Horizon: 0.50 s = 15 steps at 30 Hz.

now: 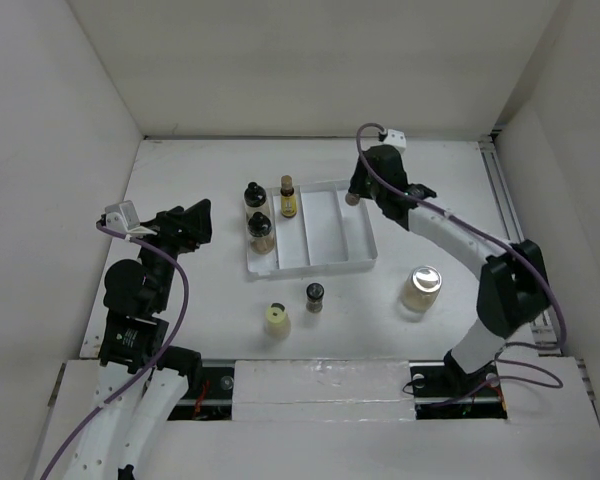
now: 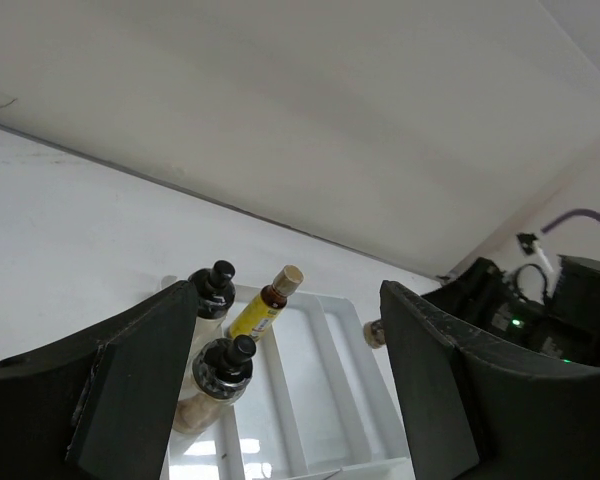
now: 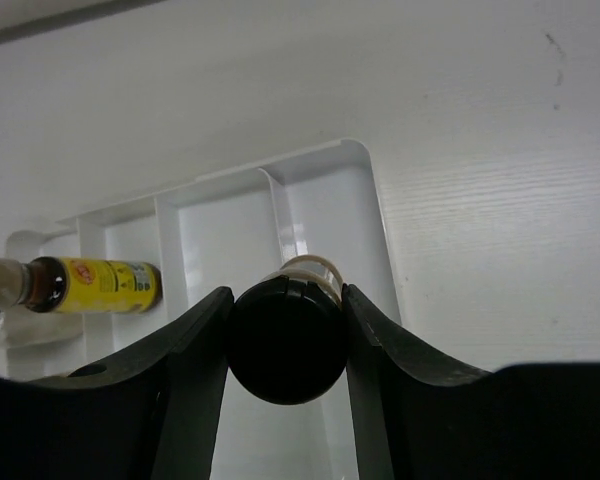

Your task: Organize the condiment bottles

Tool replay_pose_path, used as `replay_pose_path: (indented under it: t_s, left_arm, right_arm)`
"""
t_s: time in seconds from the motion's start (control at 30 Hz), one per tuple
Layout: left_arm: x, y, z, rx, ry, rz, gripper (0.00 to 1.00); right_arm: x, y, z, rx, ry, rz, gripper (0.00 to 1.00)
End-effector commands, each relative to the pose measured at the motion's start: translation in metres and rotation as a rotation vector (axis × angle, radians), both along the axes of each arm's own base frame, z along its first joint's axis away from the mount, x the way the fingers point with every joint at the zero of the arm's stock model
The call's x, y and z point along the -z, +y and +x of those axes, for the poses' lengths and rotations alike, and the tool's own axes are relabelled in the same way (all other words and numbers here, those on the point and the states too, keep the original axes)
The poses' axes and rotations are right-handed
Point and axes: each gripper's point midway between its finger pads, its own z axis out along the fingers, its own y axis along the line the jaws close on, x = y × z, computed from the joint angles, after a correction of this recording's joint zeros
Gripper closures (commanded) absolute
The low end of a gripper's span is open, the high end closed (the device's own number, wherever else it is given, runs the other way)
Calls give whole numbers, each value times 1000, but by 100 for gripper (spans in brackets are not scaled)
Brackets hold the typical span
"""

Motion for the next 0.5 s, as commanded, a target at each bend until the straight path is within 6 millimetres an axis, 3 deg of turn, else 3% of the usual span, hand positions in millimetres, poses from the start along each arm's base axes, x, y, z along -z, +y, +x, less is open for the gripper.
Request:
replay_pose_path:
  t_s: [0.0,0.03,0.07,0.1,0.17,0.2,0.43,0.47]
  left_arm:
    - [-14,-3,-3,18,-55,-16,31]
    - [-14,-3,-3,18,-55,-16,31]
    - [-14,-3,-3,18,-55,-16,31]
    - [-11,-4,0,18,-45,-13,31]
    - [-11,-4,0,18,-45,-13,31]
    - [-11,-4,0,18,-45,-13,31]
    - [-9,-2,3,7,-37,-4,31]
    - [-9,-2,3,7,-37,-4,31]
  right_arm:
    - [10,19,31,-58,-12,-54,65]
    - [13,19,40,-63,-8,-60,65]
    - [2,25,51,-62,-33,-48,65]
    - [20,28,57,-67,4,-75,65]
    - [18,21,70,-34,-6,-95,65]
    - [29,19,75,-26,12,-103,65]
    - [62,21,83,-30,64,-137,61]
    - [57,19,86,-17,52,-139,61]
